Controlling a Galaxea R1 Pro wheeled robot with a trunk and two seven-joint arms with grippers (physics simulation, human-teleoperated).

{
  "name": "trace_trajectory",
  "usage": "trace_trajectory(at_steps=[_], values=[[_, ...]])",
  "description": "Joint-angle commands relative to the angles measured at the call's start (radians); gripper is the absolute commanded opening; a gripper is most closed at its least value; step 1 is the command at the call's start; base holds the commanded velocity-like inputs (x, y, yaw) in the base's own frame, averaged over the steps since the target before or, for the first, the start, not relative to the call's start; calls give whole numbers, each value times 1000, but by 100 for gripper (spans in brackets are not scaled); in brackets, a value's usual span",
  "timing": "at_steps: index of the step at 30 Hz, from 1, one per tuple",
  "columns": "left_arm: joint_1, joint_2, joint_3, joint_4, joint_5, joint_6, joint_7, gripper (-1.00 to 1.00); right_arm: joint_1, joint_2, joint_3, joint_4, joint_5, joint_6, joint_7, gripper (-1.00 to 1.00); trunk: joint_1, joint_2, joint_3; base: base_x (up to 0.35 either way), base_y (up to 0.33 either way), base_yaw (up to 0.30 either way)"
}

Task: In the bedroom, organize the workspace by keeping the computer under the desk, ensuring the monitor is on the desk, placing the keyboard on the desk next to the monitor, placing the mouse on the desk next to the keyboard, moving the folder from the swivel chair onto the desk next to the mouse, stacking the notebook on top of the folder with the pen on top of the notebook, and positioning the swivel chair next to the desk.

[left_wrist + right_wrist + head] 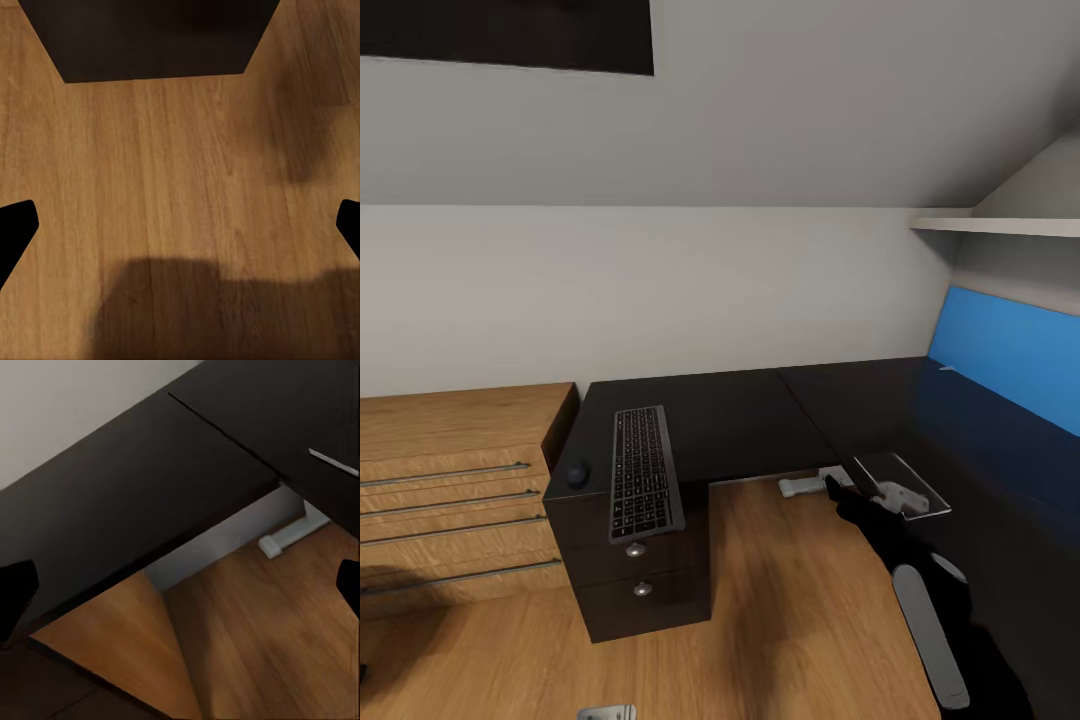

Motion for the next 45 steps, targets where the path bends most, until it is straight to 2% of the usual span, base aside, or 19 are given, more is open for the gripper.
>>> trace_trajectory(at_steps=[1,6,7,10,16,17,20,24,29,37,41,42,45], values=[[0,1,-4,-3,9,4,9,100,-11,-1,-11,11,-7,0,-9,100,0,-1,-1,0,0,0],[0,1,-4,-3,9,4,8,100,-116,-27,-55,103,21,-9,-15,100,0,-1,-1,0,0,0],[0,1,-4,-3,9,4,8,100,-170,-48,-64,152,39,-10,-16,100,0,-1,-1,0,0,0],[0,1,-4,-3,9,4,8,100,-251,-83,-72,252,70,-12,-18,100,0,-1,-1,0,0,0],[0,1,-4,-2,9,4,8,100,-425,-143,-80,513,113,-27,-18,100,0,-1,-1,0,0,0],[0,1,-4,-2,9,4,8,100,-476,-162,-81,606,119,-49,-16,100,0,-1,-1,0,0,0],[0,1,-4,-2,9,4,8,100,-528,-185,-82,742,123,-114,-14,100,0,-1,-1,0,0,0],[0,1,-4,-1,9,4,9,100,-560,-204,-82,890,128,-225,-11,100,0,-1,-1,0,0,0],[0,1,-4,0,9,3,9,100,-576,-214,-78,1000,131,-310,-3,100,0,-1,-1,0,0,0],[0,0,-6,0,9,2,8,100,-582,-265,-77,1049,131,-335,0,100,0,-1,-1,43,0,0],[0,0,-6,0,10,-10,8,100,-584,-280,-78,1085,131,-337,0,100,0,-1,-1,260,0,0],[3,1,-7,0,9,-81,5,100,-594,-291,-78,1144,130,-342,1,100,0,-1,-1,262,-41,0],[15,1,-7,-1,8,-151,3,100,-599,-301,-78,1171,129,-344,2,100,0,-1,-1,275,-79,0]])
